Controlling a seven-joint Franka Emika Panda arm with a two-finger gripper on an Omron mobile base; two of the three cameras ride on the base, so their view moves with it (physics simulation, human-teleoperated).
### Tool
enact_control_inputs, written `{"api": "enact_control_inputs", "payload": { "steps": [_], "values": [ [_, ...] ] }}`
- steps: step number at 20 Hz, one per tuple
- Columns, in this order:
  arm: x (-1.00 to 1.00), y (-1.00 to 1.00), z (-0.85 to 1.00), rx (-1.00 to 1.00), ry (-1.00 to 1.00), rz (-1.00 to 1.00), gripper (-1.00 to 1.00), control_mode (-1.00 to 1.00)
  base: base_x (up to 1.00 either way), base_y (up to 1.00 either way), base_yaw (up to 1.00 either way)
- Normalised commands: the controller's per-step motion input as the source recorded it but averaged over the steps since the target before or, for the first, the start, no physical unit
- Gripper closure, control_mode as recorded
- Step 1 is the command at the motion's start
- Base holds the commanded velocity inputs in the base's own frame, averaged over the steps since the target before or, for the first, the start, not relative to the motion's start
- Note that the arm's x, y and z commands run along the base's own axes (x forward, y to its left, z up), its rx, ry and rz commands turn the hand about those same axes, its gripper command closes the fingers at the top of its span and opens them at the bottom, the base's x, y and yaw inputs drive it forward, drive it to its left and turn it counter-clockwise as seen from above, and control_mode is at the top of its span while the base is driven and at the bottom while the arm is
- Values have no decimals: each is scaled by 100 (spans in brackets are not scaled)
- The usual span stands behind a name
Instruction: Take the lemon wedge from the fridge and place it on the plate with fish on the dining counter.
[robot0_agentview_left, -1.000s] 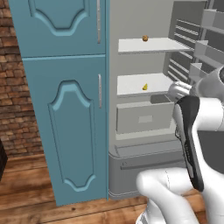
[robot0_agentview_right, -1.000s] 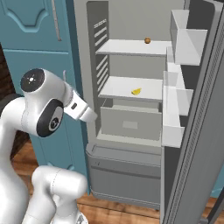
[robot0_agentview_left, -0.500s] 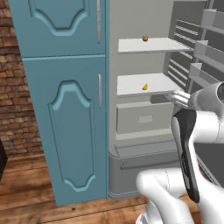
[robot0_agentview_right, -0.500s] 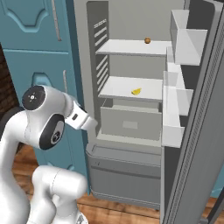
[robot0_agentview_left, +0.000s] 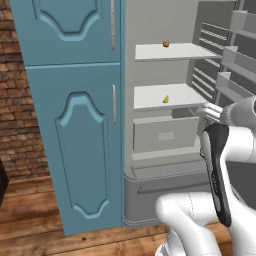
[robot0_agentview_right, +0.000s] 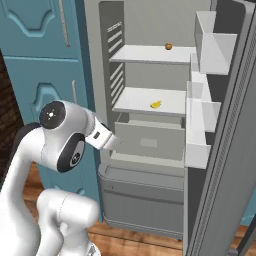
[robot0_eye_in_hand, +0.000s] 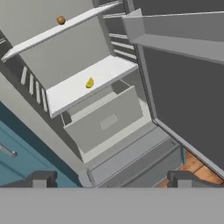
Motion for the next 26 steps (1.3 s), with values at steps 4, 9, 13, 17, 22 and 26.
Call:
{"api": "enact_control_inputs", "payload": {
  "steps": [4,9,13,17,22,26],
  "values": [
    [0,-26,0,0,-1,2,-100,100,7,-28,1],
    [0,0,0,0,0,0,-100,100,42,-19,1],
    [0,0,0,0,0,0,-100,100,79,0,-2],
    [0,0,0,0,0,0,-100,100,97,0,-8],
    [0,0,0,0,0,0,-100,100,75,0,-4],
    [0,0,0,0,0,0,-100,100,60,0,0]
  ]
}}
